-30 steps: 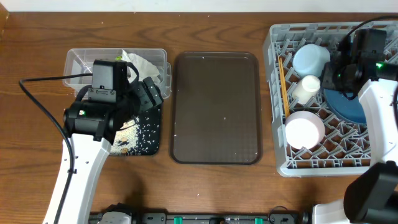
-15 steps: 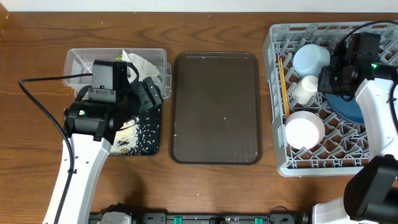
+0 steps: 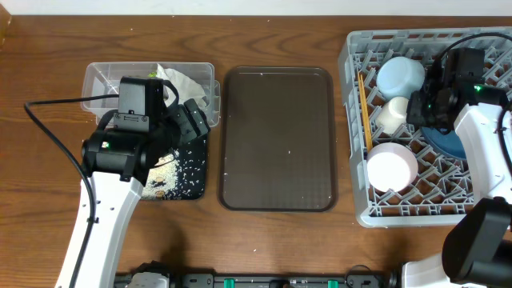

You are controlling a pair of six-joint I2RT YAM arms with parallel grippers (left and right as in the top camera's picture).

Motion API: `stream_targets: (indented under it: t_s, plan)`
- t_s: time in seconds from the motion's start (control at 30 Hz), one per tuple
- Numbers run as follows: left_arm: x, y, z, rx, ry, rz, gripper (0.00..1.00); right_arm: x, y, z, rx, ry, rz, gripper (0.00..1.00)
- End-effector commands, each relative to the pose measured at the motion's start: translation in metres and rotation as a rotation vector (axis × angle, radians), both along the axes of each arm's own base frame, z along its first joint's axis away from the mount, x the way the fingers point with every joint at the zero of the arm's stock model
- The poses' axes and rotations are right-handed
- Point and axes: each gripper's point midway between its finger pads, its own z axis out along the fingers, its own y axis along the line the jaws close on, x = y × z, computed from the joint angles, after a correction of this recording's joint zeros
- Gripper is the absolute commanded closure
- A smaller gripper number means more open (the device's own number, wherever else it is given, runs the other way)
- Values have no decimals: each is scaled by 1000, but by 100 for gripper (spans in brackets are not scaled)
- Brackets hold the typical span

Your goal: Sort waste into correct bins and load items into the dishwasher rack

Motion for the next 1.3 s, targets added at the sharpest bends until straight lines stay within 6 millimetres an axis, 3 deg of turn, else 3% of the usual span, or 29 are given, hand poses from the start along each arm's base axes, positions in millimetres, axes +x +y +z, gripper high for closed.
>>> stream_targets:
  t_s: [0.0,0.13,0.23,0.5,0.77,1.07,1.27]
  plan:
    - [4,2,6,7,-14,3,10,2,7,-2,18,-4,17,99]
    - [4,2,6,7,-14,3,10,7,14,3,57,-29,35,99]
    - [4,2,6,7,-14,3,10,14,22,18,102,-74,58,99]
    - [4,2,6,7,-14,3,10,32,45,96,444,-315,153,99]
    - [4,2,6,7,-14,3,10,21,22,150,779,-496,198,99]
    - [4,2,6,7,-14,3,10,3,-5,192,939,-665,289,99]
    - [4,2,6,7,-14,3,10,-3,-23,193,940,-698,265,99]
